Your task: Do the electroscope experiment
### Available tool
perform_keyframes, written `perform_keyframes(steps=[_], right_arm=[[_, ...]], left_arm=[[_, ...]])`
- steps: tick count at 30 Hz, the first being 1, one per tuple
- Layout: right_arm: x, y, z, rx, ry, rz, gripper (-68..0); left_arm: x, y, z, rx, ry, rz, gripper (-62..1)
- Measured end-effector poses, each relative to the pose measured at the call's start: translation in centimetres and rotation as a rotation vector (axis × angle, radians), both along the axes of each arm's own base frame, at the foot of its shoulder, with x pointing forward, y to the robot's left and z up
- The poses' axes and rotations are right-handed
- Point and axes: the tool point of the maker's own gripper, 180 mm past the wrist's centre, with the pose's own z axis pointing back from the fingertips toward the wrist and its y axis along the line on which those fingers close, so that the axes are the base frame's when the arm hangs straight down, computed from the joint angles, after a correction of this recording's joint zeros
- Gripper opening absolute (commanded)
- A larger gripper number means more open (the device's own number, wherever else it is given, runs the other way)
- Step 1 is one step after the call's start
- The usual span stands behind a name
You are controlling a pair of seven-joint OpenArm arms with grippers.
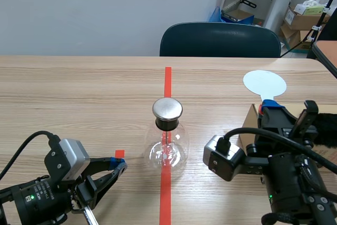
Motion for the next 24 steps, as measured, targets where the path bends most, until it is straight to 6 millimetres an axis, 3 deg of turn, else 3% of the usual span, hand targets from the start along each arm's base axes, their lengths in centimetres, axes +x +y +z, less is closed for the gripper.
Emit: perform_keyframes(steps=[24], right_arm=[[0.0, 0.0, 0.0, 0.0, 0.0, 0.0, -65.8]], left_arm=[[0.01, -0.46, 0.08, -0.012, 0.0, 0.001, -55.4]])
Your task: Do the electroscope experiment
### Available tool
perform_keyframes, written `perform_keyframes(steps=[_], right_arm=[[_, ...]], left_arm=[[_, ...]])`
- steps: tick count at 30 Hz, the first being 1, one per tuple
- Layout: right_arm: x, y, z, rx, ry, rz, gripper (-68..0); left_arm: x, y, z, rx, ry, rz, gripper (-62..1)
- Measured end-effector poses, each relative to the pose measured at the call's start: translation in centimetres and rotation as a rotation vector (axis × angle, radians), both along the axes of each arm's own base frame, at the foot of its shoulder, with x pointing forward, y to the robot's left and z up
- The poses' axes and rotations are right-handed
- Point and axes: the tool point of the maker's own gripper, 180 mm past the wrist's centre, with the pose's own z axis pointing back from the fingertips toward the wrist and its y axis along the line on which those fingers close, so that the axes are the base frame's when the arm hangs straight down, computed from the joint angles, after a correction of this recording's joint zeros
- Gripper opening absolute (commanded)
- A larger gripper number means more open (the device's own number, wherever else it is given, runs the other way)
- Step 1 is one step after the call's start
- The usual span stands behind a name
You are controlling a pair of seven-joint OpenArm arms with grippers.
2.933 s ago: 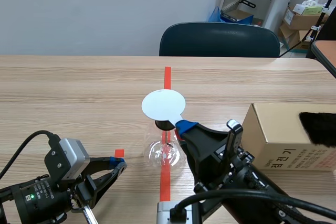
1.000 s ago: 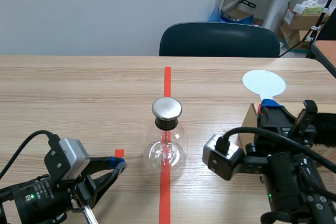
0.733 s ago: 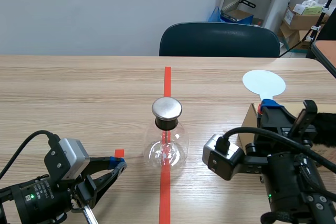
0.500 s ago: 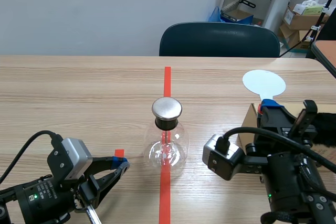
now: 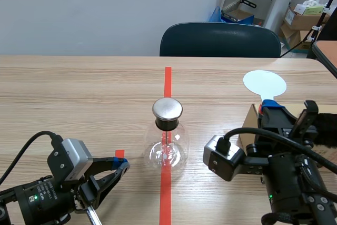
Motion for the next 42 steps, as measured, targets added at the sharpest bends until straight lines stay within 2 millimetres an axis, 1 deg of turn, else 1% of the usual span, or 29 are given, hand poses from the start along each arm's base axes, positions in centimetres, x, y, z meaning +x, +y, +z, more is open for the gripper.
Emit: perform_keyframes(steps=[16, 19, 26, 34, 37, 42], right_arm=[[0.0, 0.0, 0.0, 0.0, 0.0, 0.001, -65.8], [0.0, 0.5, 0.0, -0.001, 0.002, 0.027, -65.8], [-0.5, 3.8, -0.3, -0.009, 0.014, 0.214, -65.8], [-2.0, 7.9, -0.6, -0.017, 0.03, 0.458, -65.8], [-2.6, 9.1, -0.7, -0.02, 0.035, 0.534, -65.8], [-3.6, 10.5, -0.8, -0.024, 0.041, 0.625, -65.8]], left_arm=[[0.0, 0.0, 0.0, 0.0, 0.0, 0.0, -55.4], [0.0, 0.0, 0.0, 0.0, 0.0, 0.0, -55.4], [0.0, 0.0, 0.0, 0.0, 0.0, 0.0, -55.4], [0.0, 0.0, 0.0, 0.0, 0.0, 0.0, -55.4], [0.0, 0.0, 0.0, 0.0, 0.0, 0.0, -55.4], [0.0, 0.0, 0.0, 0.0, 0.0, 0.0, -55.4]])
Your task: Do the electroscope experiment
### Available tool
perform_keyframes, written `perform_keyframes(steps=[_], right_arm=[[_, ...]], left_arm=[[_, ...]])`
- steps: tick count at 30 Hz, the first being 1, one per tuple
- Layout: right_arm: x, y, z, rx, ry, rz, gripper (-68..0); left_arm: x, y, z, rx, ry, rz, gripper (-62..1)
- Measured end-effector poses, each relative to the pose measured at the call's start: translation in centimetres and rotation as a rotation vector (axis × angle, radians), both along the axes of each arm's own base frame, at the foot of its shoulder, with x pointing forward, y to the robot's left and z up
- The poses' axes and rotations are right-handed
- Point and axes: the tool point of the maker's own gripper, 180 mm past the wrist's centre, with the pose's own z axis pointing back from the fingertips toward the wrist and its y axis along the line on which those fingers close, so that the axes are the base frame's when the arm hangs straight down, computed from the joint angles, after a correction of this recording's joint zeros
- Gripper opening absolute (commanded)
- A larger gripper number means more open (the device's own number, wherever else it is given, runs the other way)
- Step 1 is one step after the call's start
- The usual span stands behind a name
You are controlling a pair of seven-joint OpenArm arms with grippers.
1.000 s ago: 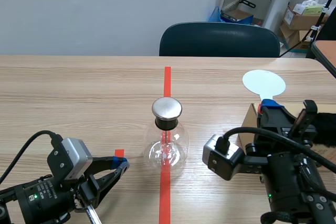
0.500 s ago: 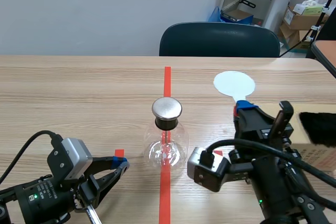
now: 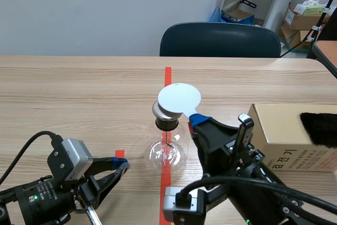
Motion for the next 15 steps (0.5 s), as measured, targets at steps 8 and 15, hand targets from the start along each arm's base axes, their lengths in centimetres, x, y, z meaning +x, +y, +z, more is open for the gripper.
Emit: perform_keyframes(steps=[8, 15], right_arm=[[-0.75, 0.94, -0.09, -0.003, 0.004, 0.067, -65.8], [-0.97, 1.19, -0.12, -0.003, 0.006, 0.086, -65.8]], left_arm=[[0.0, 0.0, 0.0, 0.0, 0.0, 0.0, -55.4], [0.0, 0.0, 0.0, 0.0, 0.0, 0.0, -55.4]])
